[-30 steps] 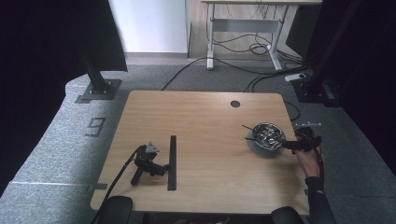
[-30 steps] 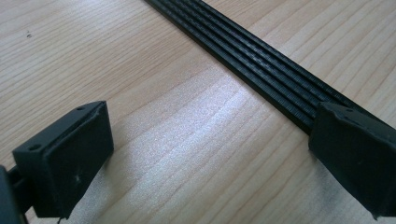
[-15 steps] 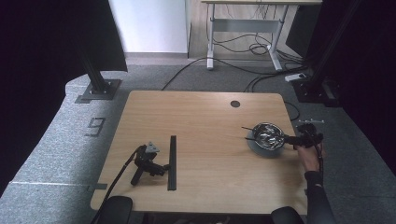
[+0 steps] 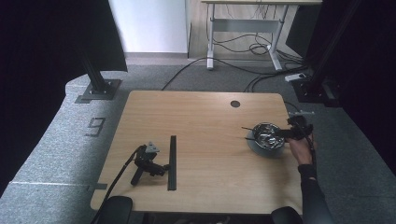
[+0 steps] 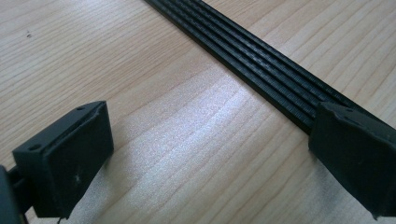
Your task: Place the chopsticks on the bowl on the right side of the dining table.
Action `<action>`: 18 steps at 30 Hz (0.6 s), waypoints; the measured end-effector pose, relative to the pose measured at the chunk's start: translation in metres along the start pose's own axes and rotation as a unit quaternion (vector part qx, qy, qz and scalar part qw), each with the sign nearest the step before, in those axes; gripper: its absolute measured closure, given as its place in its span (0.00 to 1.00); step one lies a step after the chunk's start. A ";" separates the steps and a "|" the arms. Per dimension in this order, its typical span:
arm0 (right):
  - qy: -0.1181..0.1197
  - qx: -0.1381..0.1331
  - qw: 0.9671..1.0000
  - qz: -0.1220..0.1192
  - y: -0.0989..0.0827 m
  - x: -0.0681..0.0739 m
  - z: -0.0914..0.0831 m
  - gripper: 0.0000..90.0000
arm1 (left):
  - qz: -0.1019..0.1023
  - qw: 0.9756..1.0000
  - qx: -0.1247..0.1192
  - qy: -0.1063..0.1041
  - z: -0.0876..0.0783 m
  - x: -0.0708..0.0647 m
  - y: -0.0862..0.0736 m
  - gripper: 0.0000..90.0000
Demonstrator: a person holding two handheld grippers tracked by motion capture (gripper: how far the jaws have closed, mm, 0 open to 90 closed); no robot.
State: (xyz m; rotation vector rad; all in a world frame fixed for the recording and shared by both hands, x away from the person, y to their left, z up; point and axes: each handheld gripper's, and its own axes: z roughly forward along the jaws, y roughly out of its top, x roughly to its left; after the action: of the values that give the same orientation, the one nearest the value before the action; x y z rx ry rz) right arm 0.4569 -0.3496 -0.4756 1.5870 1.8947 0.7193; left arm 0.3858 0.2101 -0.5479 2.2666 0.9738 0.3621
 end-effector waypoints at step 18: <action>0.001 0.038 0.999 -0.029 0.014 0.037 0.044 0.01 | 0.000 1.000 0.000 0.000 0.000 0.000 0.000 0.00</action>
State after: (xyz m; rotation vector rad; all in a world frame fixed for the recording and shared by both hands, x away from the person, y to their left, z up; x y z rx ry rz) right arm 0.4927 -0.3084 -0.4996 1.5707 1.9828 0.6314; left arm 0.3858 0.2100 -0.5480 2.2659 0.9743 0.3628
